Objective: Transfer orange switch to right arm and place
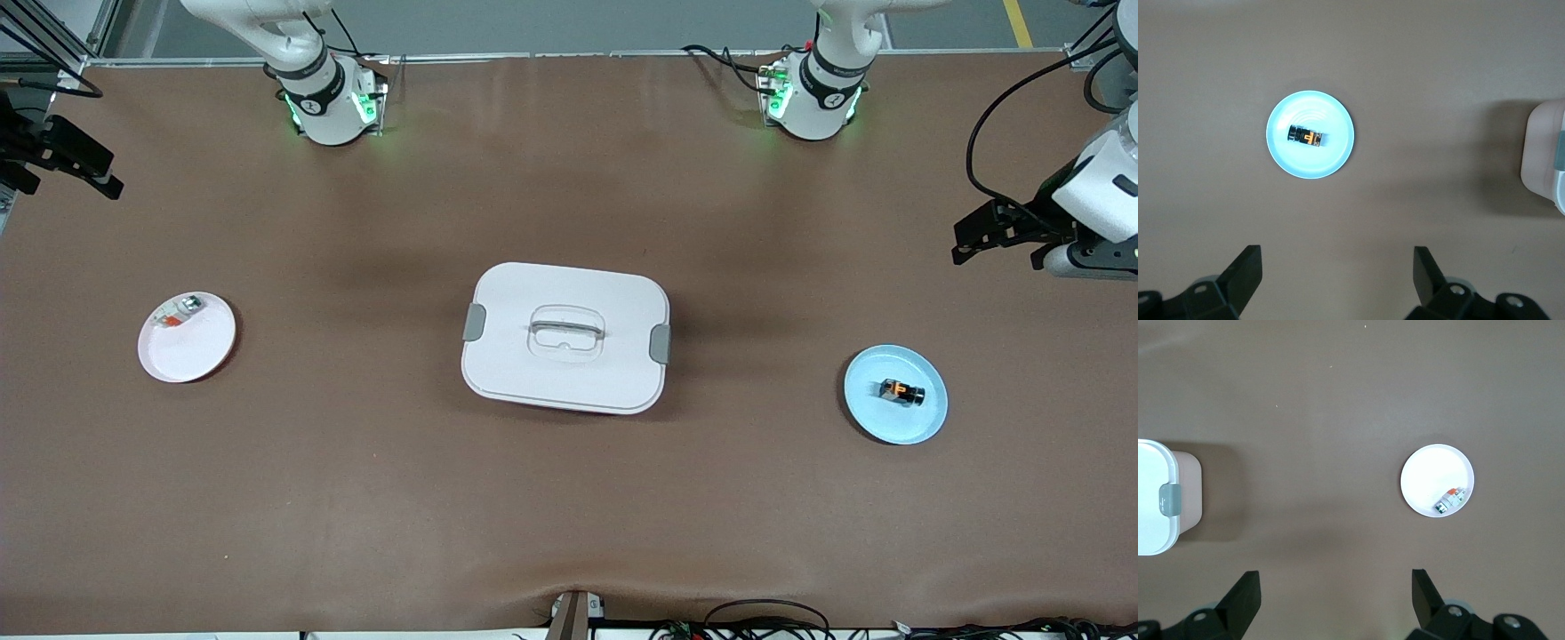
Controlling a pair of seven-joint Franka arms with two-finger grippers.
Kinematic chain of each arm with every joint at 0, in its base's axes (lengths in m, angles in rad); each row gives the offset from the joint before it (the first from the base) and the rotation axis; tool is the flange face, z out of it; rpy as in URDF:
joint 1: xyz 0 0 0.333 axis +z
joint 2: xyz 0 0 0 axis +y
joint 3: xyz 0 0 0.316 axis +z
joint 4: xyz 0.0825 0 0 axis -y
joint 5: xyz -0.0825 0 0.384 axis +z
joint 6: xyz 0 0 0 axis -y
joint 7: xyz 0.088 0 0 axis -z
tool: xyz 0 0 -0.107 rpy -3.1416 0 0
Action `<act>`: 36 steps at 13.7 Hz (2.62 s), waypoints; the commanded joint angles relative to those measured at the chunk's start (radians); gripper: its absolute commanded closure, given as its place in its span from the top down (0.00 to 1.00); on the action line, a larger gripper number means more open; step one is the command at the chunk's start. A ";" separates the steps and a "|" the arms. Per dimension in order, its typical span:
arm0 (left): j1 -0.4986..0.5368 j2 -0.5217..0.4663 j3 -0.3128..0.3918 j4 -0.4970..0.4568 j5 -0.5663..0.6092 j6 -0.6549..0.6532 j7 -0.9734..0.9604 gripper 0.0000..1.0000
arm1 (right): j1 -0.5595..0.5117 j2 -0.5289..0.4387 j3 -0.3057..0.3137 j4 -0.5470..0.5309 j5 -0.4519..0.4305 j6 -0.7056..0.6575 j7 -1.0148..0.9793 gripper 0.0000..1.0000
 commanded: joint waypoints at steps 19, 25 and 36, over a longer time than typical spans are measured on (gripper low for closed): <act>0.081 0.122 0.010 -0.015 0.021 0.061 0.094 1.00 | 0.018 -0.016 -0.003 -0.015 0.003 -0.031 0.081 1.00; 0.097 0.124 0.010 -0.171 0.042 0.257 0.150 1.00 | 0.033 -0.018 -0.005 -0.013 0.003 -0.050 -0.013 1.00; 0.095 0.279 0.009 -0.259 0.087 0.530 0.237 1.00 | 0.019 -0.015 -0.014 -0.010 0.037 -0.041 -0.059 1.00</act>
